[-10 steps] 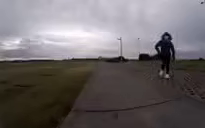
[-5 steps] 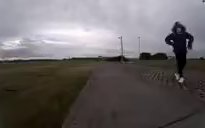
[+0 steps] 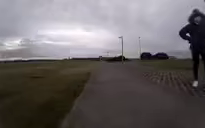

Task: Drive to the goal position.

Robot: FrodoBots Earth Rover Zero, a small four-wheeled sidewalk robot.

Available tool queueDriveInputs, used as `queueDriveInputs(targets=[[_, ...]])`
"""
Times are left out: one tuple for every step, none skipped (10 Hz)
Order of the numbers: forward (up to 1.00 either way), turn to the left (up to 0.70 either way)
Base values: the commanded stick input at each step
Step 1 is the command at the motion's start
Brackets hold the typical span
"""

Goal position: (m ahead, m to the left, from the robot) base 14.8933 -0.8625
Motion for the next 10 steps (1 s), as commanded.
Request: queueDriveInputs(targets=[[1.0, 0.0], [1.0, 0.0], [1.0, 0.0], [1.0, 0.0], [1.0, 0.0], [1.0, 0.0], [1.0, 0.0], [1.0, 0.0], [1.0, 0.0], [1.0, 0.0]])
